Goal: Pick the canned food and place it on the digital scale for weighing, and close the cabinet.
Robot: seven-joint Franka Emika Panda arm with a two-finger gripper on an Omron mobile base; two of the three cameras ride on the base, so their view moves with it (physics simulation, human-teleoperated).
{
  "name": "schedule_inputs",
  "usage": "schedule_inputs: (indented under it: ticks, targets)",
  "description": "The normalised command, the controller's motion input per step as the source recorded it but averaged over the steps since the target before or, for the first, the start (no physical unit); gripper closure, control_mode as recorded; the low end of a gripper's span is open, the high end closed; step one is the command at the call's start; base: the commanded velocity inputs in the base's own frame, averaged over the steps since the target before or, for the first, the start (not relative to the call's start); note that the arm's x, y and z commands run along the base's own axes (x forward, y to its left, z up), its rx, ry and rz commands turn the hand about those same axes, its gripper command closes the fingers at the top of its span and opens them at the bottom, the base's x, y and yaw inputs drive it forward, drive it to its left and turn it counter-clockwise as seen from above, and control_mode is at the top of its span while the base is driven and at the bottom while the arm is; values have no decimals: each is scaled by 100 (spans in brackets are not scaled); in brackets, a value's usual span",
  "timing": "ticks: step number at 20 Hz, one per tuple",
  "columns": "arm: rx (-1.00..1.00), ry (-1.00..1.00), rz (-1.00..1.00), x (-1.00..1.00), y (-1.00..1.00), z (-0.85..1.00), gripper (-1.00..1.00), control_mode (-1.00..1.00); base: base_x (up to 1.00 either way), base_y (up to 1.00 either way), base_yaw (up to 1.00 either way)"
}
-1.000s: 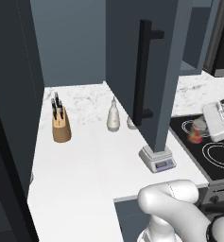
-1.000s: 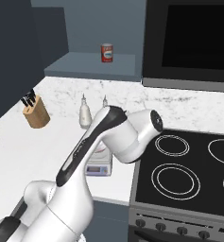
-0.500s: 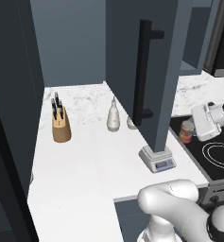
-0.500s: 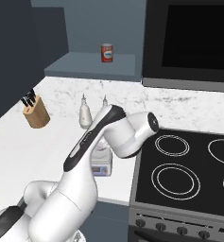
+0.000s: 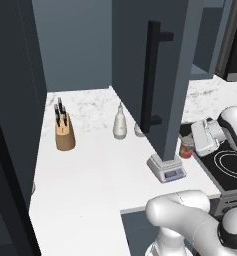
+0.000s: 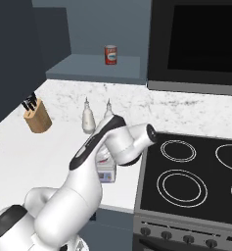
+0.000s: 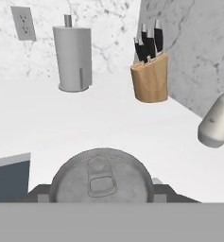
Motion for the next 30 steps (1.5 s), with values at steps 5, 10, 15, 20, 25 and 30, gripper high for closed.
schedule_inputs:
  ticks: [5,10,15,20,25,30]
  targets:
    - [0,0,6,35,27,-38,100,-100,0,0,0]
    - [1,2,5,39,17,-16,100,-100,0,0,0]
    - [1,0,4,28,1,-17,100,-100,0,0,0]
    - [0,1,2,16,0,-19,100,-100,0,0,0]
    - [0,5,2,3,0,-25,100,-100,0,0,0]
    - [0,0,0,0,0,-18,100,-100,0,0,0]
